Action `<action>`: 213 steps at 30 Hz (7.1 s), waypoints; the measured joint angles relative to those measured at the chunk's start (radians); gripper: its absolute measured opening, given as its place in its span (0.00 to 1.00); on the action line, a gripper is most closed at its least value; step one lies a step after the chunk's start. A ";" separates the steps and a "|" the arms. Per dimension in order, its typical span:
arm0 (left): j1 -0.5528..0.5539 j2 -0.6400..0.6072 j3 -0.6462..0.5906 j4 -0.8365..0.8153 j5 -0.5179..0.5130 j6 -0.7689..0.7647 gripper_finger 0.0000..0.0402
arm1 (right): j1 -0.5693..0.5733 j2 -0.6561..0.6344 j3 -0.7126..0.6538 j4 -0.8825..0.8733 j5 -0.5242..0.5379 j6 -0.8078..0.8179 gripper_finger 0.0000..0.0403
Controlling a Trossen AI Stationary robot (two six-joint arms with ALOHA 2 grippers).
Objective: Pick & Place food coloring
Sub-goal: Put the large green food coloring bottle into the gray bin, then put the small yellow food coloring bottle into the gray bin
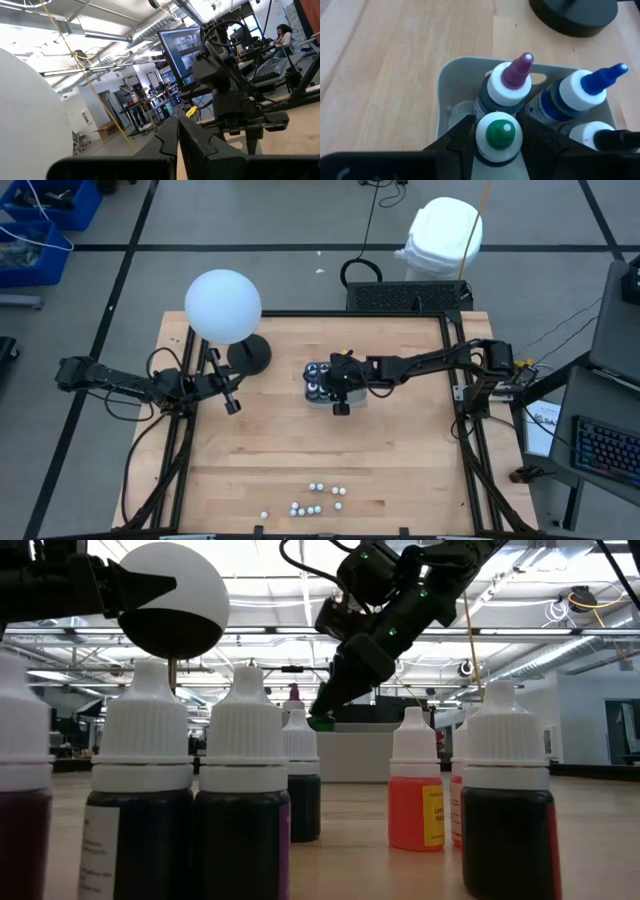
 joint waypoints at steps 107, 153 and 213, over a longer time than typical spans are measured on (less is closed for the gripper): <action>0.000 0.000 0.000 -0.040 -0.027 -0.072 0.06 | -0.168 -1.442 -1.117 0.609 -0.416 0.221 0.00; -0.159 0.142 0.226 -0.308 0.069 -0.694 0.06 | -0.168 -1.442 -1.121 0.635 -0.415 0.221 0.00; -0.681 1.509 1.619 -1.802 0.330 -1.722 0.58 | -0.168 -1.442 -1.121 0.717 -0.416 0.165 0.00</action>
